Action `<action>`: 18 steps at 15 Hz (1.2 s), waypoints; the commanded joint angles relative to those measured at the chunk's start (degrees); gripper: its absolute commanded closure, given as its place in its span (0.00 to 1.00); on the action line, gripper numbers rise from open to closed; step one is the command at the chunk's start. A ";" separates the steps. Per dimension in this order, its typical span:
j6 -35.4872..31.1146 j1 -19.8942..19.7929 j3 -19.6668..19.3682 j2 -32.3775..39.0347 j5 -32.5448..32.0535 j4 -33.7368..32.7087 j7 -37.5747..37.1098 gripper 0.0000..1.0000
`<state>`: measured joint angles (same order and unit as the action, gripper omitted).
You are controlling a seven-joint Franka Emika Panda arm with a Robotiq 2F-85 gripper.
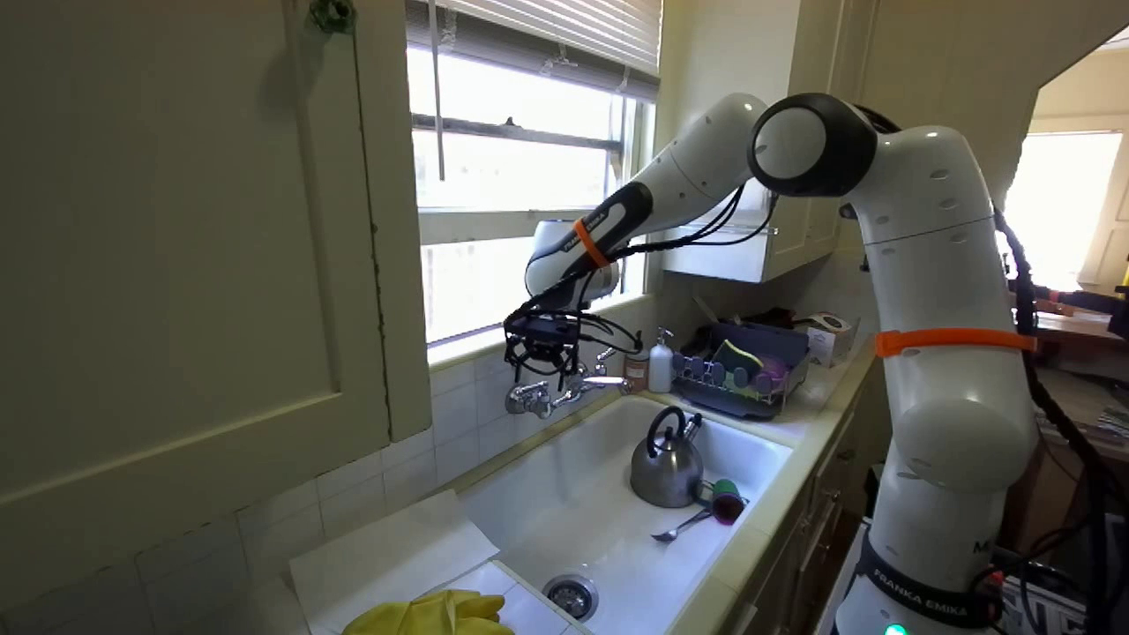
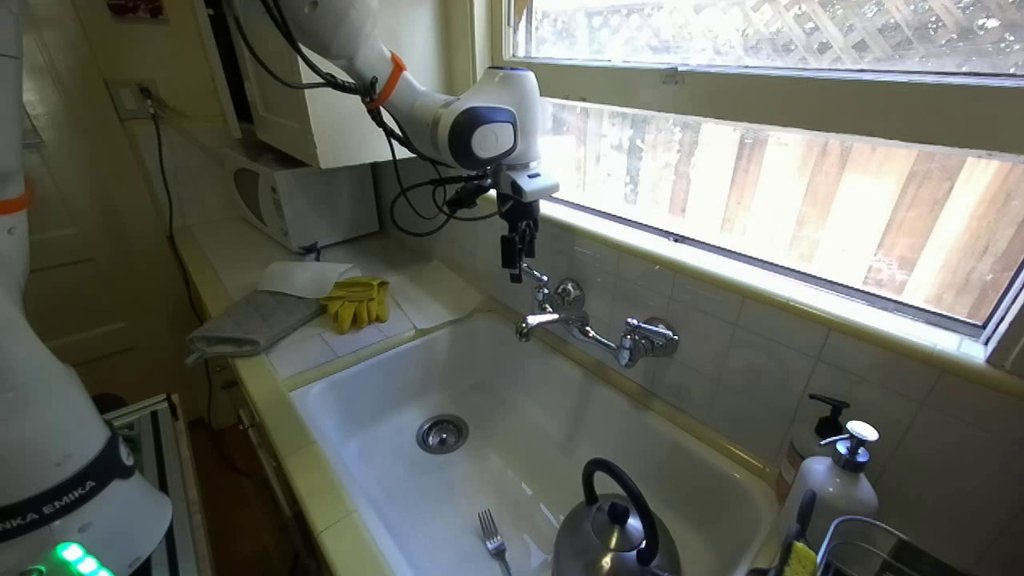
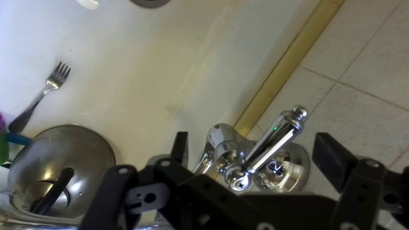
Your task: Open the tap with the left handle
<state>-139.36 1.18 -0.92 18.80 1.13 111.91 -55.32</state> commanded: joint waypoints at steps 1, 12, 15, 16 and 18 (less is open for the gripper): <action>-0.60 1.52 -1.08 3.07 1.02 -3.11 -0.19 0.00; 0.15 2.98 -1.73 5.41 0.91 -5.88 -0.21 0.70; 0.52 3.03 -1.84 5.39 1.22 -5.90 -0.26 0.88; 0.30 3.01 -1.79 5.54 1.37 -5.87 -0.23 0.88; 0.68 2.90 -1.70 5.32 1.57 -5.80 -0.07 0.89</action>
<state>-138.94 3.39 -1.91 23.26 1.81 107.04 -55.91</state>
